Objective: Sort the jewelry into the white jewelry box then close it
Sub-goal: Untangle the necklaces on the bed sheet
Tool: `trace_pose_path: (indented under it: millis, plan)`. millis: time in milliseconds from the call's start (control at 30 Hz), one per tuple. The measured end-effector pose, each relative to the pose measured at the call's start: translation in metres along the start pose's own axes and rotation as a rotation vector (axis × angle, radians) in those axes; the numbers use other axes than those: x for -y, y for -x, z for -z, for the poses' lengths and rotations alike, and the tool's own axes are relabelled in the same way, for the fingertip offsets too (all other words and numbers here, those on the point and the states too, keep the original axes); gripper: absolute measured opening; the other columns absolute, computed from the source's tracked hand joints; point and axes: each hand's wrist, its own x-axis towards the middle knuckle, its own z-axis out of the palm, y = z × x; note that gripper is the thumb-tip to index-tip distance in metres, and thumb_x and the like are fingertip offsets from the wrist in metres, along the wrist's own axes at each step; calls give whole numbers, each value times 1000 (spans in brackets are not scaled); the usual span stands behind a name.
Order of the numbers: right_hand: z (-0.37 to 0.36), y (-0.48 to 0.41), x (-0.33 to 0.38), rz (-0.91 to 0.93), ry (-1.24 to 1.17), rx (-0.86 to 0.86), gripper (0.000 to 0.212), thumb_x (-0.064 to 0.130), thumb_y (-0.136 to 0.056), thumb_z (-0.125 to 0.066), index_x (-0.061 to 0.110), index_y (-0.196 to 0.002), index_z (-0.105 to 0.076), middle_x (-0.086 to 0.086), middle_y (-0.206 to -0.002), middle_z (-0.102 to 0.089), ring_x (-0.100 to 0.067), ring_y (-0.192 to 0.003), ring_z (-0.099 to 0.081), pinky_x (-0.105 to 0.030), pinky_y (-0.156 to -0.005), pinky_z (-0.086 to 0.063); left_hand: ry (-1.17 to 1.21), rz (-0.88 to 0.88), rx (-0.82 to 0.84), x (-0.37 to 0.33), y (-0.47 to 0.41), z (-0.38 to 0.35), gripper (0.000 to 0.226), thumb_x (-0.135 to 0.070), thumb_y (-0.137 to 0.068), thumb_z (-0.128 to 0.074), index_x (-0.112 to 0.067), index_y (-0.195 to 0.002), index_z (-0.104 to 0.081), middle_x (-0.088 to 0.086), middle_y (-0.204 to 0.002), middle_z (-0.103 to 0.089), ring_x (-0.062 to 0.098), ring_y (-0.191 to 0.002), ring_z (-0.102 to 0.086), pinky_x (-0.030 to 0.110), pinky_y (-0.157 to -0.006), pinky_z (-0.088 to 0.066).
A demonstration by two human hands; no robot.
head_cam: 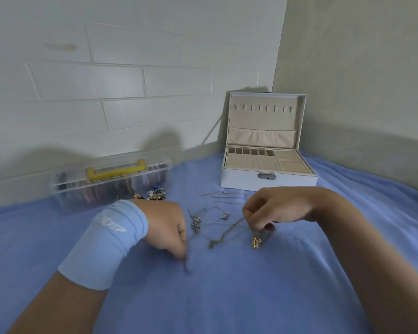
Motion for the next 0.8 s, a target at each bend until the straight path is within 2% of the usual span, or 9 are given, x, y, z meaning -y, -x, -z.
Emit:
trace_pose_path:
  millis: [100, 167, 200, 300, 433, 567, 633, 700, 800]
  plan:
    - [3, 1, -5, -153, 181, 117, 35, 19, -85, -70, 22, -57, -50, 7, -57, -50, -13, -59, -42, -34, -67, -33, -61, 97, 58, 12, 5, 6, 21, -40, -82, -70, -24, -94, -76, -11, -89, -71, 10, -82, -65, 22, -78, -51]
    - [3, 0, -5, -228, 303, 147, 29, 27, -84, -75, 24, -62, -57, 9, -62, -54, -12, -62, -44, -28, -64, -36, -63, 125, 76, 16, 7, 8, 25, -42, -82, -72, -25, -99, -76, -8, -103, -74, 13, -97, -69, 25, -85, -53]
    - [2, 0, -4, -239, 328, 135, 22, 32, -82, -79, 26, -67, -63, 12, -65, -58, -9, -64, -48, -24, -64, -39, -48, 118, 69, 17, 8, 8, 25, -43, -81, -73, -26, -98, -76, -9, -104, -74, 11, -95, -68, 24, -84, -53]
    - [-3, 0, 1, -113, 223, 11, 14, 35, -78, -83, 32, -86, -71, 20, -67, -64, 5, -61, -55, -14, -64, -43, 65, 30, -63, 13, 4, 6, 20, -45, -77, -76, -28, -87, -75, -19, -80, -71, 1, -73, -61, 20, -71, -51]
    - [-24, -18, 15, 55, 114, -90, 17, 38, -78, -82, 26, -86, -74, 10, -66, -66, -2, -58, -59, -23, -63, -50, 129, -114, -143, -2, -7, -1, 13, -44, -75, -78, -33, -81, -75, -27, -59, -60, -7, -54, -56, 17, -59, -44]
    - [-34, -27, 18, 55, 182, -58, 13, 34, -80, -82, 24, -78, -75, 13, -58, -65, 0, -52, -56, -23, -62, -50, 58, -101, -100, -6, -13, -8, 12, -42, -73, -79, -33, -81, -77, -19, -69, -69, 10, -73, -69, 26, -69, -55]
    - [-27, -23, 14, 78, 103, -35, 14, 31, -84, -76, 17, -81, -74, 7, -62, -65, -7, -56, -56, -25, -62, -49, 37, -84, -119, -3, -12, -8, 11, -40, -75, -77, -30, -80, -76, -15, -73, -70, 8, -70, -67, 24, -69, -54]
    - [-20, -19, 9, 130, -6, -68, 16, 27, -90, -72, 15, -78, -71, 6, -66, -62, -7, -60, -54, -21, -62, -47, 88, -112, -236, -3, -10, -6, 14, -40, -78, -76, -30, -87, -73, -18, -80, -69, -3, -67, -61, 19, -71, -50]
    - [-10, -19, 3, 236, -230, -130, 16, 18, -96, -67, 13, -81, -72, -2, -77, -72, -13, -76, -67, -32, -82, -54, 388, -287, -436, -12, -14, -5, 31, -42, -80, -77, -36, -106, -61, -22, -101, -66, -5, -92, -61, 14, -77, -45]
